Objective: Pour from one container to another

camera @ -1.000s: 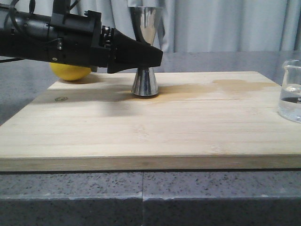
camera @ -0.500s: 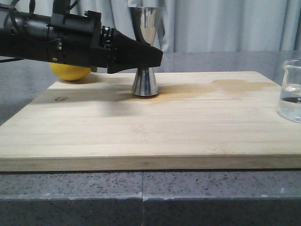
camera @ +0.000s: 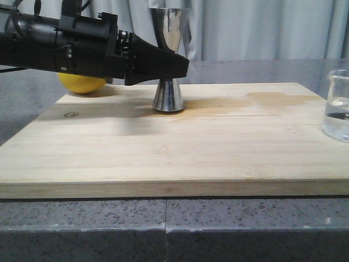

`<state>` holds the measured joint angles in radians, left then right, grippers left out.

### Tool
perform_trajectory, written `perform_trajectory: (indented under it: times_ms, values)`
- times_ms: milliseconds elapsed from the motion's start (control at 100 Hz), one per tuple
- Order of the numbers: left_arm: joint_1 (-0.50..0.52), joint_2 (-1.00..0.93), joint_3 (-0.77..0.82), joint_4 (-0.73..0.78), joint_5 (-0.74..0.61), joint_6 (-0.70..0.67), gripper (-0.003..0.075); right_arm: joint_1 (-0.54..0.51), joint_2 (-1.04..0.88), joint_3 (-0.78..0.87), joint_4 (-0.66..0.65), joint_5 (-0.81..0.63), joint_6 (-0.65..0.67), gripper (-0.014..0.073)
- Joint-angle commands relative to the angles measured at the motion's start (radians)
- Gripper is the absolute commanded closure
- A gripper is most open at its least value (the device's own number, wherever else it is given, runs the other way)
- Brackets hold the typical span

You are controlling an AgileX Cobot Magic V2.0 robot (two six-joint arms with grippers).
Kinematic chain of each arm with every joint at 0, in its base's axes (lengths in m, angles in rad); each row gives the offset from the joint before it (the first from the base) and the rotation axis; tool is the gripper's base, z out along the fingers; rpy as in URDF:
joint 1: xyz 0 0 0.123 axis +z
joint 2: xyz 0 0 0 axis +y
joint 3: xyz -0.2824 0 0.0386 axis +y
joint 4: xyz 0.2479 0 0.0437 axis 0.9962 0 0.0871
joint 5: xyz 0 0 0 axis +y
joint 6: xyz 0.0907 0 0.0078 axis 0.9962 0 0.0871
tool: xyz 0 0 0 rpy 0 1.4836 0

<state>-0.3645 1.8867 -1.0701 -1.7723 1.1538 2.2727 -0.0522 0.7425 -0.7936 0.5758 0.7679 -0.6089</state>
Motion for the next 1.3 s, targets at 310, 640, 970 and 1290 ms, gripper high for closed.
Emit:
perform_trajectory:
  times_ms: [310,640,970,1290]
  values:
    - [-0.007,-0.046,-0.029,-0.079,0.104,-0.002,0.0739,0.290,-0.088,-0.024,-0.436,-0.308,0.464,-0.0024]
    - [-0.007,-0.046,-0.029,-0.079,0.104,-0.002,0.0739,0.478,-0.089,0.126,-0.720,-0.578,0.767,-0.0024]
    - [-0.007,-0.046,-0.029,-0.079,0.104,-0.002,0.0739,0.478,-0.089,0.382,-0.720,-0.942,0.767,-0.0024]
    - [-0.007,-0.046,-0.029,-0.079,0.104,-0.002,0.0739,0.442,-0.089,0.543,-0.720,-1.144,0.741,-0.0024]
